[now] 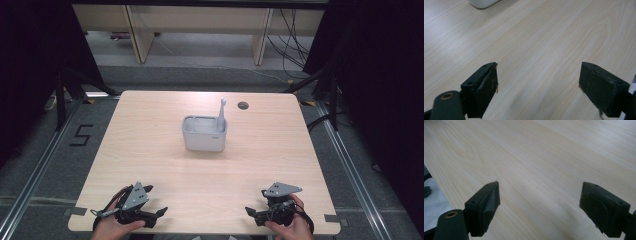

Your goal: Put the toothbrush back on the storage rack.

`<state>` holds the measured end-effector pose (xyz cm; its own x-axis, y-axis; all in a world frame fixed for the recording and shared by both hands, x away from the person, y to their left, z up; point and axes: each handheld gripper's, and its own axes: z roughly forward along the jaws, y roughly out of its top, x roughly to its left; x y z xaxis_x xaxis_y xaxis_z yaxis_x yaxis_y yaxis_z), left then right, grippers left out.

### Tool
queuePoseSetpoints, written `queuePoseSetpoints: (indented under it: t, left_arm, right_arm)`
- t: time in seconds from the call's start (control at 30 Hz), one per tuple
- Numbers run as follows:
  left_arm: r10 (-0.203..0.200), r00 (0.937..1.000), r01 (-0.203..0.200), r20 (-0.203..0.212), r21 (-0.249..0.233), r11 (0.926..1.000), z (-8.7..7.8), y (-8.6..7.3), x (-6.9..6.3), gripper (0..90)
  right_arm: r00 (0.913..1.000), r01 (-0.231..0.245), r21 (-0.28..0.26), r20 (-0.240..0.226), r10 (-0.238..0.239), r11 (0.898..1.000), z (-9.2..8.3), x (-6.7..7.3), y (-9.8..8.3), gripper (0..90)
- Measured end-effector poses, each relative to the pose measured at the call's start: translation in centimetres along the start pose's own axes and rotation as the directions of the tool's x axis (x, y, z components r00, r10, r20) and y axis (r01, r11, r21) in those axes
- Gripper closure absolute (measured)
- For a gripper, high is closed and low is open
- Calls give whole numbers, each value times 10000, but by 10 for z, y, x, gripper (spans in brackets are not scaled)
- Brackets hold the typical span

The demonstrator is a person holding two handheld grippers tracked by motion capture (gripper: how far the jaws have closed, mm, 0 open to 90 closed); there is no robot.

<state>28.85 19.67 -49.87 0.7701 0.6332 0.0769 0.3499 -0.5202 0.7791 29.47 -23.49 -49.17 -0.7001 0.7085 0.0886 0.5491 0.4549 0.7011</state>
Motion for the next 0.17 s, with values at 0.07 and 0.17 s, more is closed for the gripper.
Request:
queuePoseSetpoints:
  t: [0.07,0.17]
  left_arm:
    - [17,10000,-18,40,66,10000,0,0,0,151]
    - [15,10000,-15,40,54,10000,0,0,0,151]
  right_arm:
    - [9999,-144,42,30,144,9999,-1,1,0,173]
    - [9997,-216,86,102,215,9997,-1,2,0,173]
